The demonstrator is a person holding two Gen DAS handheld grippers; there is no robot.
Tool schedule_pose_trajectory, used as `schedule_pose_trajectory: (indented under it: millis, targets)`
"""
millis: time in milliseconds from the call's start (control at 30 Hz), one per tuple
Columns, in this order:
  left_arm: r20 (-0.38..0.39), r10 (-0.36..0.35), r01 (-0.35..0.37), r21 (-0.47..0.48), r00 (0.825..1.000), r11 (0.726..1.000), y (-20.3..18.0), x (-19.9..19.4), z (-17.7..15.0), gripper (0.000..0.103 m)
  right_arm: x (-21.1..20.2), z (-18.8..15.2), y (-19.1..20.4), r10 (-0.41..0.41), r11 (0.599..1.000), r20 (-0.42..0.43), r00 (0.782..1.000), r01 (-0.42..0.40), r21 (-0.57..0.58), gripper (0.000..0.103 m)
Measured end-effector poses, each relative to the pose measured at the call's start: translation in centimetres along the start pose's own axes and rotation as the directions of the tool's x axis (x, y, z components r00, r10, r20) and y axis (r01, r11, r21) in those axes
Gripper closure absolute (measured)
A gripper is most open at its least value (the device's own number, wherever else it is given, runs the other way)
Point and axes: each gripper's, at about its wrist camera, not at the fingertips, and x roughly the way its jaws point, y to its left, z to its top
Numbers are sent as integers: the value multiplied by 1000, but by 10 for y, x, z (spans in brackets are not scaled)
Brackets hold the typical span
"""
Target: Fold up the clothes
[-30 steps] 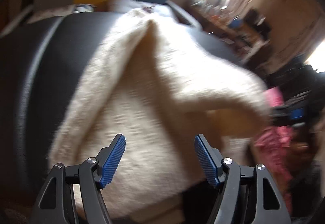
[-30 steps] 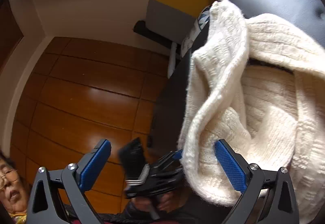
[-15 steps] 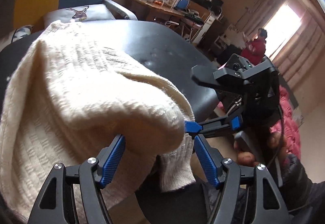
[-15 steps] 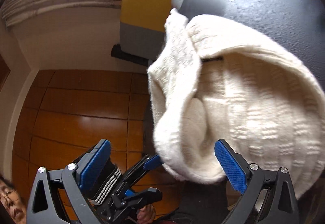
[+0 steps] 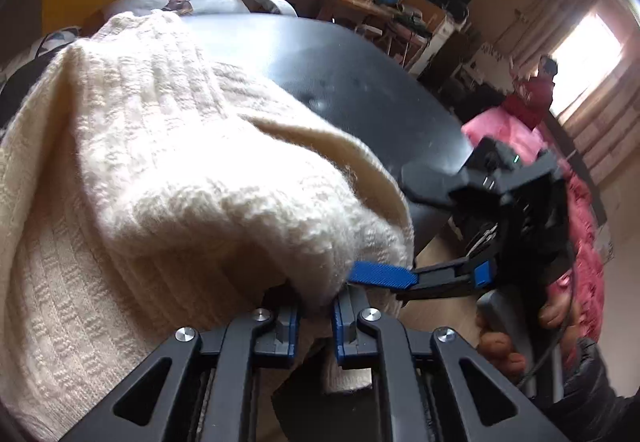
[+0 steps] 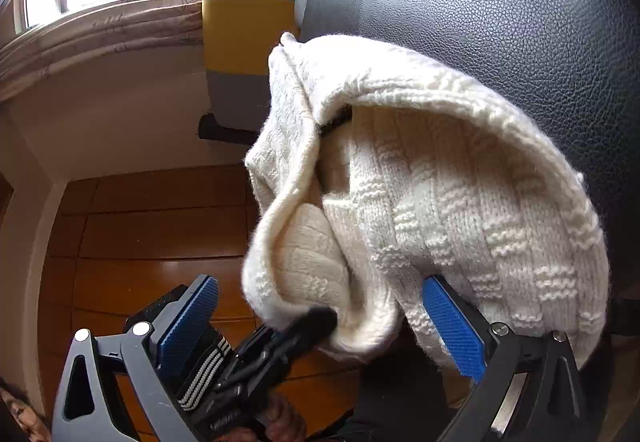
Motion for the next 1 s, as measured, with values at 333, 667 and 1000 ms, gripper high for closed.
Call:
schedule_pose_trajectory:
  millis: [333,667,1000]
  targets:
    - [227,58,5,-265,972,964,109,-106,-1,92,26,8,30,-136,981,29,990,139,-135,0]
    - [215,247,-125,-459,945,880,185,-145,-32,85,92,1,84,-303,884,-40,952,265,-384,0]
    - [135,309,-210,-481,942,851,201,-148,-76,75,126,7,71,-459,814,-13,888,415,-406,0]
